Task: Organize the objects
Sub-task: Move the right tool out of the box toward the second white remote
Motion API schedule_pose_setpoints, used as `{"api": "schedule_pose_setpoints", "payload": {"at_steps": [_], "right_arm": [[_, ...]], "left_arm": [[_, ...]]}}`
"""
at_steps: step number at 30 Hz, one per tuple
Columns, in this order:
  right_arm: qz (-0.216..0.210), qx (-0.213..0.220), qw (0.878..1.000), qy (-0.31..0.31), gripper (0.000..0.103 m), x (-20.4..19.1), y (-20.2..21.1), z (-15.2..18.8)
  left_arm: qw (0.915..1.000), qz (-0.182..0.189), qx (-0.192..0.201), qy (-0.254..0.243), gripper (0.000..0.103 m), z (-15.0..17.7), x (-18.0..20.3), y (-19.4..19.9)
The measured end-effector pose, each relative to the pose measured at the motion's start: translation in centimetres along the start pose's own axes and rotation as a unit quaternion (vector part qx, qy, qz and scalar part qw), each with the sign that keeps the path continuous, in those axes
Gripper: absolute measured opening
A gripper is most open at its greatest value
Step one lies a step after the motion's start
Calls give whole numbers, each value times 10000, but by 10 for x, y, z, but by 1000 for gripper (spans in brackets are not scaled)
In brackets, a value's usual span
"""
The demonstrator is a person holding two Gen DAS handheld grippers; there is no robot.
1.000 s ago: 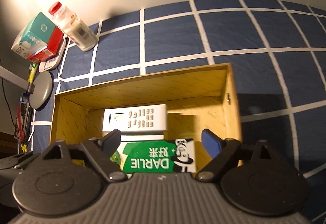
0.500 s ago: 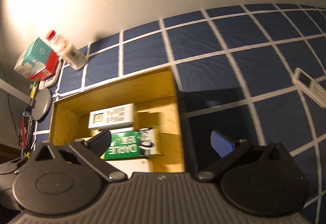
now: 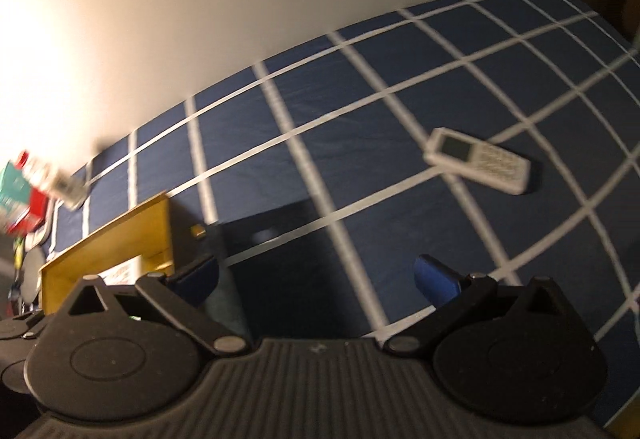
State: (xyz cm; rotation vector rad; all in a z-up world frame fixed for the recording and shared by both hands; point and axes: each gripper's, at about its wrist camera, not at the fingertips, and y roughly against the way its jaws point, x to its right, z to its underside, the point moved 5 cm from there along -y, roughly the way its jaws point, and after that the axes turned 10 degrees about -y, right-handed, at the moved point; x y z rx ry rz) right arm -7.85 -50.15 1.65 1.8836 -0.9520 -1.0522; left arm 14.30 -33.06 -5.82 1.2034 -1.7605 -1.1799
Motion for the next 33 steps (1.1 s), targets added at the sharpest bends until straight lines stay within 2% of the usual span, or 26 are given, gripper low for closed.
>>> {"api": "schedule_pose_setpoints", "payload": {"at_steps": [9,15,25,33], "right_arm": [[332,197,9961,-787,103,83,-8,-44],[516,200,9920,-1138,103,121,-20,-64],[730,92,9803,-1833,103,173,-55,-94],[732,-137,9742,-2131,103,194,-99,-117]], "left_arm": [[9986,171,-110,-495,103,-47,57,-37],[9946,286,-197,-977,103,-79,91,-63],[9853,551,-472,-1545,103,-126,130,-118],[9773,785,-730,-1829,103,-149,151,-168]]}}
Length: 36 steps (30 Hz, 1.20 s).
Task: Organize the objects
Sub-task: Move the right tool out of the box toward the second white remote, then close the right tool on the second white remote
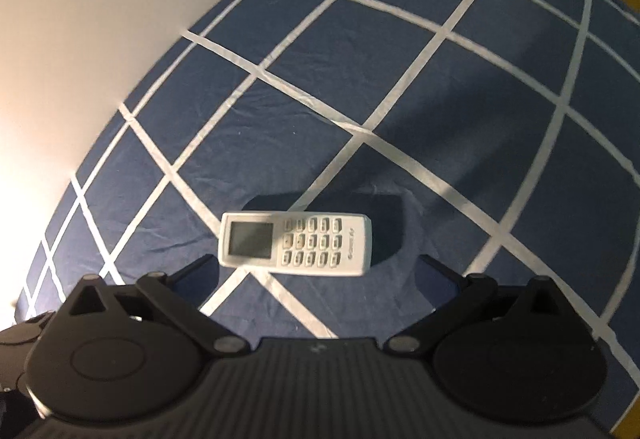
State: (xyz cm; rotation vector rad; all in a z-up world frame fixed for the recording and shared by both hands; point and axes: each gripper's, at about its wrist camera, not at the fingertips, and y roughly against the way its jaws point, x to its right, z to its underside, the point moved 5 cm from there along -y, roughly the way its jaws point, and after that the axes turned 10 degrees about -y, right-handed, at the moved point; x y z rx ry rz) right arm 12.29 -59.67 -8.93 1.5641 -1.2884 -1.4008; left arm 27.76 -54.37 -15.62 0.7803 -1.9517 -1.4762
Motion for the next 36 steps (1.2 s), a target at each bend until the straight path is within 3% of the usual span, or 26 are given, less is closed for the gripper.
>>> {"api": "schedule_pose_setpoints", "payload": {"at_steps": [12,22,26,30,36], "right_arm": [[240,-435,9984,-281,99,5,-60,-18],[316,-620,9973,-237,81,5,-79,-18],[273,-626,9973,-261,74,4,-81,-19],[263,-588,9975,-284,73,4,-80,-22],[253,-527,9980,-251,72,3,-79,-23]], "left_arm": [[9986,376,-283,-229,103,-32,1,-54],[9972,601,-322,-322,102,-38,9,-69],[9969,648,-373,-262,93,-40,7,-73],[9960,783,-361,-248,88,-43,7,-74],[9942,992,-335,-247,73,-44,10,-73]]}}
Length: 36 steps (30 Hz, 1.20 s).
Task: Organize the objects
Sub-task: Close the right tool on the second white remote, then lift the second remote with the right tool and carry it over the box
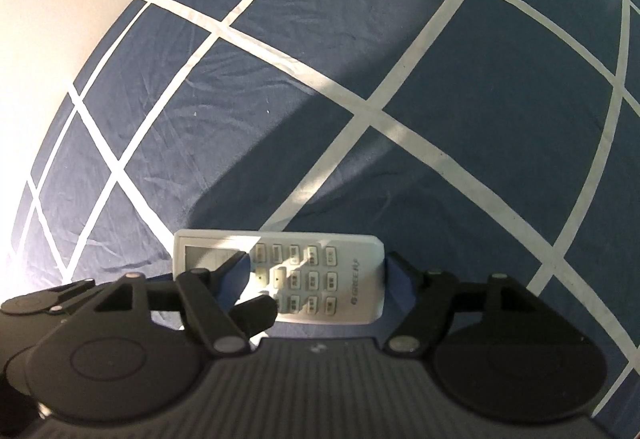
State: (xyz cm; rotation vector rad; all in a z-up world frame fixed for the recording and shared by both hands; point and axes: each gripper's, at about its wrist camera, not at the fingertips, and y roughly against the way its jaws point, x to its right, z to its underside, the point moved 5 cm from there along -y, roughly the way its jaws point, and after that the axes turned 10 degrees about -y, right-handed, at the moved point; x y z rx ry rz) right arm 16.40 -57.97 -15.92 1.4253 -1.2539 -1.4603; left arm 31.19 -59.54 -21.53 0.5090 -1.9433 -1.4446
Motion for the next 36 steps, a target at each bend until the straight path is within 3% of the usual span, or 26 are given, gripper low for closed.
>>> {"api": "schedule_pose_setpoints", "payload": {"at_steps": [10,20,36], "right_arm": [[-6,-29,10000,83,69,-2,0,1],[-242,-5,9993,290,69,-17,21,18],[-717,119,9919,1043,69,-65,86,81]], "left_arm": [[10000,-71,1,69,72,6,2,5],[9990,-327,162,275,72,26,3,37],[9895,-832,678,966,72,101,-4,121]]}}
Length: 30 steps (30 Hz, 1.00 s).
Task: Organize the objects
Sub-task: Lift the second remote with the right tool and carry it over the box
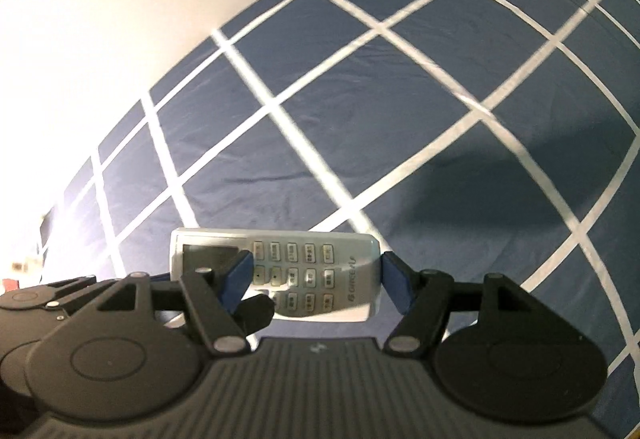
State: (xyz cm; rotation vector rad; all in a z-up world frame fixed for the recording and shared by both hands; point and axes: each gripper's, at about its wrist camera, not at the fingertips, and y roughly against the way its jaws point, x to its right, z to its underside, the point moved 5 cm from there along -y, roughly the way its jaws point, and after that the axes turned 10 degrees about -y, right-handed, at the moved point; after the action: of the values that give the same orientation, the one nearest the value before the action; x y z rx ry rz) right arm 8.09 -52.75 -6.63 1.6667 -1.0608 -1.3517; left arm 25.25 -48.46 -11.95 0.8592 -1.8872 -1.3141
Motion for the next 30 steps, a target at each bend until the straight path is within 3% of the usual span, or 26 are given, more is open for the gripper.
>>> {"api": "schedule_pose_setpoints", "payload": {"at_steps": [16,30], "right_arm": [[-312,-145,9941,1031,69,-84,31,84],[-623,-445,9737,2144,69,-182,31,178]], "left_arm": [[9929,-373,412,1053,72,102,-53,77],[9707,-746,682,2180,72,215,-120,133]]}}
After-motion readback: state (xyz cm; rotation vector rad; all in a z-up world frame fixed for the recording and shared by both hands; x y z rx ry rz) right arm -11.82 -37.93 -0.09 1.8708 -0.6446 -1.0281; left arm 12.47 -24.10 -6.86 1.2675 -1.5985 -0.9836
